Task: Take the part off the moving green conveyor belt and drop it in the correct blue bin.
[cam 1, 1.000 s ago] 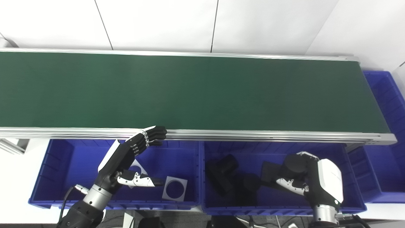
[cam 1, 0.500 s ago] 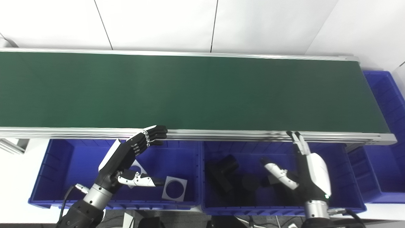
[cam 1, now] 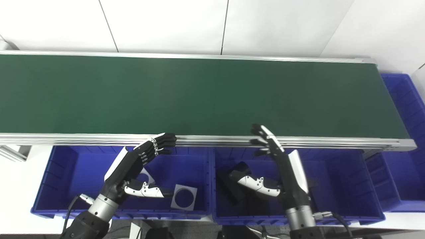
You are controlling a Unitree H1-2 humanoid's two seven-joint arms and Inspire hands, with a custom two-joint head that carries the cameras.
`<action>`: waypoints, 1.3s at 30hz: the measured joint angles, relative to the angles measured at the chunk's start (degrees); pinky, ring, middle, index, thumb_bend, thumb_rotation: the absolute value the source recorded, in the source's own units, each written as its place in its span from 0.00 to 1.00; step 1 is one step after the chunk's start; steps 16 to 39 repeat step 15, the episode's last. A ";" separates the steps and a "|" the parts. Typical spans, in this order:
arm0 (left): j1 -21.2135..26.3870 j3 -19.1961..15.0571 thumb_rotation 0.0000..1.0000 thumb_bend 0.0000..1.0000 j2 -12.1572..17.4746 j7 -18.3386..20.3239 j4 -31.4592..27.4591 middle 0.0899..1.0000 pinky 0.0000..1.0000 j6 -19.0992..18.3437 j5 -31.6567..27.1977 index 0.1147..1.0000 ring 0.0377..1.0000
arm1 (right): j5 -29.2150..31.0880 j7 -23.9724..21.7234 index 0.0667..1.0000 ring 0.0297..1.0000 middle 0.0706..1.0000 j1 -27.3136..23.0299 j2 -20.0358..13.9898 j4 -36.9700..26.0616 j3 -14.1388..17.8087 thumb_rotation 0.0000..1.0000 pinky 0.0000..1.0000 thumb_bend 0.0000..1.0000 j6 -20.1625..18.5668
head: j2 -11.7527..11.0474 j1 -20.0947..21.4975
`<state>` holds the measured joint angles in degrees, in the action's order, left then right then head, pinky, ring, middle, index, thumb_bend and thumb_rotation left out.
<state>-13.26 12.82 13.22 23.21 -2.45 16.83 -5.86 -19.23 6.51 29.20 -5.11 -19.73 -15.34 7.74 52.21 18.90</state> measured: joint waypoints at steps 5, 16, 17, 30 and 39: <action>-0.90 0.03 0.19 0.86 -0.38 -0.44 -0.80 0.84 0.78 0.01 0.46 0.82 0.83 | 2.51 -1.59 0.86 0.75 0.81 0.10 0.17 1.81 -0.70 0.27 0.65 0.86 0.89 | -0.61 -2.19; -1.71 -0.24 0.21 0.85 -2.16 -2.57 -0.68 0.87 0.79 2.04 3.08 0.84 0.84 | 2.72 -1.69 0.87 0.77 0.82 0.77 0.05 3.50 0.67 0.25 0.72 0.85 2.07 | -1.93 -3.60; -1.71 -0.24 0.21 0.85 -2.16 -2.57 -0.68 0.87 0.79 2.04 3.08 0.84 0.84 | 2.72 -1.69 0.87 0.77 0.82 0.77 0.05 3.50 0.67 0.25 0.72 0.85 2.07 | -1.93 -3.60; -1.71 -0.24 0.21 0.85 -2.16 -2.57 -0.68 0.87 0.79 2.04 3.08 0.84 0.84 | 2.72 -1.69 0.87 0.77 0.82 0.77 0.05 3.50 0.67 0.25 0.72 0.85 2.07 | -1.93 -3.60; -1.71 -0.24 0.21 0.85 -2.16 -2.57 -0.68 0.87 0.79 2.04 3.08 0.84 0.84 | 2.72 -1.69 0.87 0.77 0.82 0.77 0.05 3.50 0.67 0.25 0.72 0.85 2.07 | -1.93 -3.60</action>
